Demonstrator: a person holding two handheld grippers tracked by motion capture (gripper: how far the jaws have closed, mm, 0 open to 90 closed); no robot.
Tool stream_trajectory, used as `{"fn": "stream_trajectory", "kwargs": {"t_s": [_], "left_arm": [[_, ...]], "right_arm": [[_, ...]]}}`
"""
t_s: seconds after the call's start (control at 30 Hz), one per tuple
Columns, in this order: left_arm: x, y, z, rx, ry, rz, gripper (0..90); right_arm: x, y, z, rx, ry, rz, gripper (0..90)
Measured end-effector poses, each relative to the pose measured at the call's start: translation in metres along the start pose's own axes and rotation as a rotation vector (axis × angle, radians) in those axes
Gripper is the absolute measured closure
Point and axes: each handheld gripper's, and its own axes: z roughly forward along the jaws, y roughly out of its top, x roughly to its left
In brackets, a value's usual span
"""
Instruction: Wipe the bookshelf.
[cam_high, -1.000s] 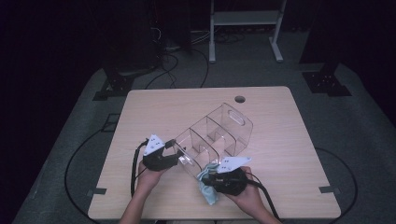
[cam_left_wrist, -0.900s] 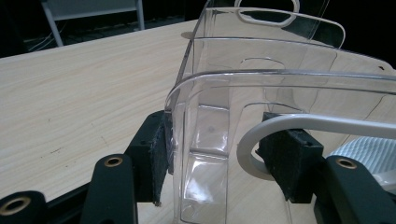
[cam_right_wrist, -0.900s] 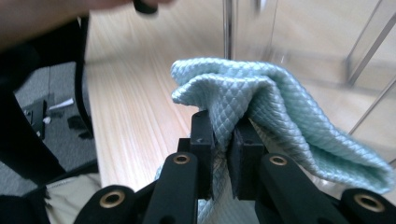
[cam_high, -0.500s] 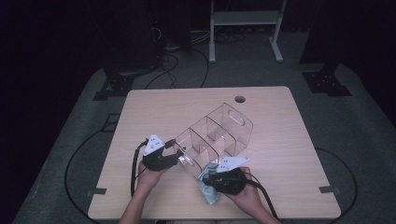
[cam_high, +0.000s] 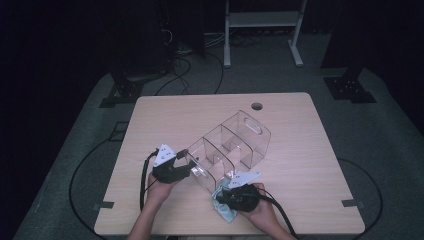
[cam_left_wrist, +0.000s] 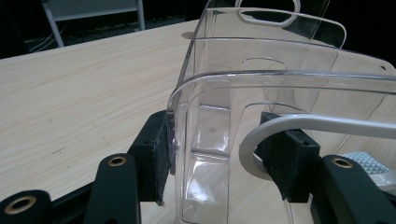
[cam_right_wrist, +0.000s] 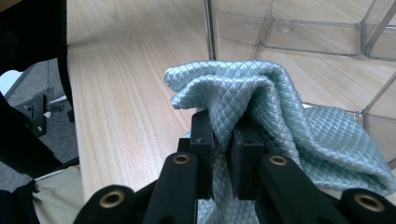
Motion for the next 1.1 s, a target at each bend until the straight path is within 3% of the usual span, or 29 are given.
{"fn": "stream_trajectory", "kwargs": {"t_s": [0.3,0.53,1.0,1.1], "left_arm": [[0.000,0.000,0.000,-0.001,0.001,0.001,45.3],[0.000,0.000,0.000,-0.001,0.004,-0.003,45.3],[0.000,0.001,-0.001,0.005,0.010,0.008,45.3],[0.001,0.001,-0.002,0.003,0.017,0.001,45.0]], "right_arm": [[0.003,0.003,-0.005,-0.016,0.001,-0.001,81.3],[0.006,0.012,-0.017,-0.065,-0.001,-0.013,81.3],[0.003,0.005,-0.008,-0.022,0.007,-0.005,81.2],[0.008,0.012,-0.015,-0.052,0.016,-0.012,81.3]]}}
